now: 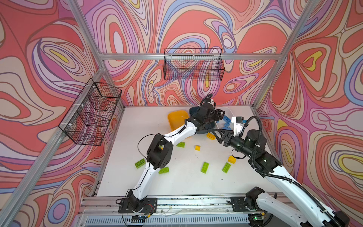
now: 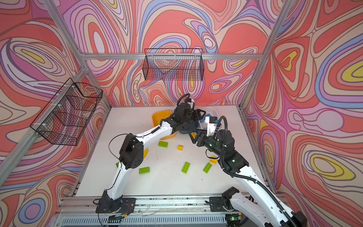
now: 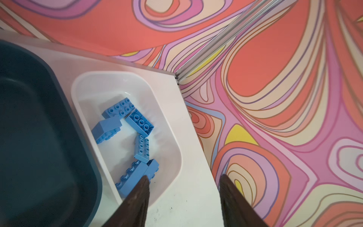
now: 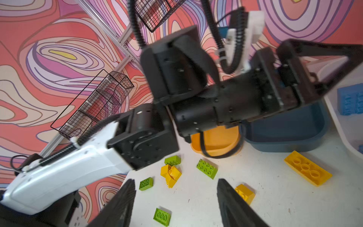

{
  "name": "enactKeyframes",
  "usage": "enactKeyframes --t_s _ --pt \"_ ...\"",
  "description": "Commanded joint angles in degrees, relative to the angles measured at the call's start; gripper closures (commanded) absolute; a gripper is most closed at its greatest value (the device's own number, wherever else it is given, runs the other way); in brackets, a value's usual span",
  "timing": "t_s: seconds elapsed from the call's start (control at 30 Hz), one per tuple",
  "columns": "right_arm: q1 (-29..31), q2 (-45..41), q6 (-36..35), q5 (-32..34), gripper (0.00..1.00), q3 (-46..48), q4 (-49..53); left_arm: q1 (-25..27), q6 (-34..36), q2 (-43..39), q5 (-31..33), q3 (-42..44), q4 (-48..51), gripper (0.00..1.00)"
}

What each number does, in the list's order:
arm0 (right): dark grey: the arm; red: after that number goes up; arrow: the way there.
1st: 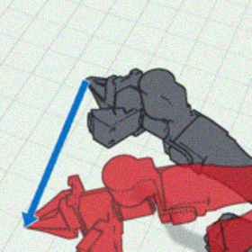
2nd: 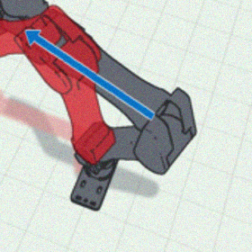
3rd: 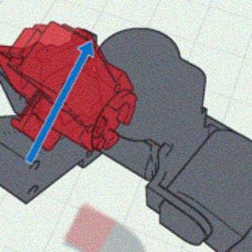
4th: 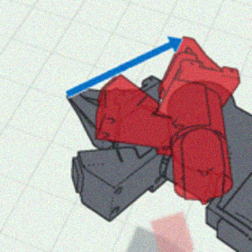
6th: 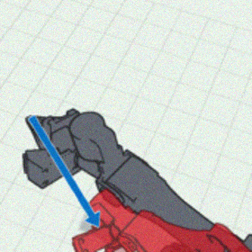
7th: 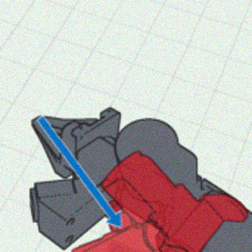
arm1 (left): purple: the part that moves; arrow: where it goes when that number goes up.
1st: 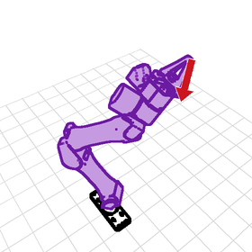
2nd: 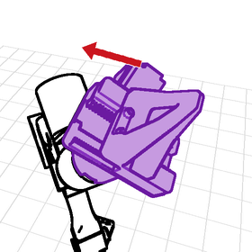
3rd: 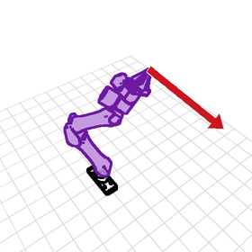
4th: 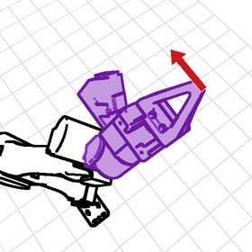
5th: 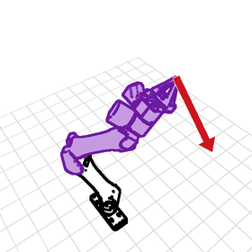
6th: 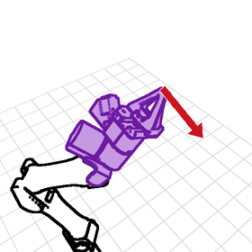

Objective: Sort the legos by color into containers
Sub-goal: 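Release the blue brick into the white tub and withdraw the left arm, then lower the right gripper onto a small yellow brick and close it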

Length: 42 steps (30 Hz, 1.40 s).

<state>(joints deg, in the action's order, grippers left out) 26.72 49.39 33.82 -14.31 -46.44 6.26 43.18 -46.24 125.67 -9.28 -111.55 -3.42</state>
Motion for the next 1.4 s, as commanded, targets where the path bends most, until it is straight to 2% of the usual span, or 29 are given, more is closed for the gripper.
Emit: enactKeyframes --t_s 0.0,0.2,0.53,0.6,0.67,0.83,0.93,1.1,1.2,1.27,1.37 --pt "0.3 0.1 -4.2 4.4 0.30 -4.0 9.3 -1.2 4.6 -11.4 5.1 9.1 -2.1 0.42" --pt "0.3 -0.2 -6.9 9.9 0.30 -5.6 16.8 -4.5 7.8 -30.7 9.1 26.1 2.1 0.43" --pt "0.3 3.6 -5.0 23.3 0.29 -0.2 22.2 -7.8 15.7 -56.7 18.6 41.2 23.5 0.39" --pt "0.3 4.9 -3.9 26.7 0.27 1.3 22.7 -8.0 17.3 -60.8 20.5 43.4 27.4 0.35" --pt "0.2 6.7 -3.5 29.2 0.24 2.2 23.3 -8.0 18.3 -64.8 23.2 45.7 30.4 0.26" --pt "-0.7 9.8 -2.6 32.4 0.19 4.1 23.2 -8.2 19.8 -74.6 28.8 51.5 35.3 0.08" --pt "-2.6 10.7 -2.0 33.0 0.17 4.5 23.6 -8.2 20.2 -79.4 31.8 53.8 38.6 0.01" --pt "-9.8 12.2 -2.7 30.0 0.17 5.1 24.1 -8.3 19.8 -85.3 35.2 58.4 40.8 0.00" --pt "-12.2 14.5 -3.2 30.1 0.17 5.7 24.3 -8.5 18.1 -87.1 33.5 61.3 39.7 0.00" --pt "-12.4 15.8 -2.6 30.3 0.17 6.8 23.8 -8.5 18.2 -87.1 31.4 61.1 39.6 0.00" --pt "-12.4 16.5 -0.7 29.3 0.17 9.1 22.5 -8.4 18.5 -86.6 31.5 60.0 41.1 0.00"
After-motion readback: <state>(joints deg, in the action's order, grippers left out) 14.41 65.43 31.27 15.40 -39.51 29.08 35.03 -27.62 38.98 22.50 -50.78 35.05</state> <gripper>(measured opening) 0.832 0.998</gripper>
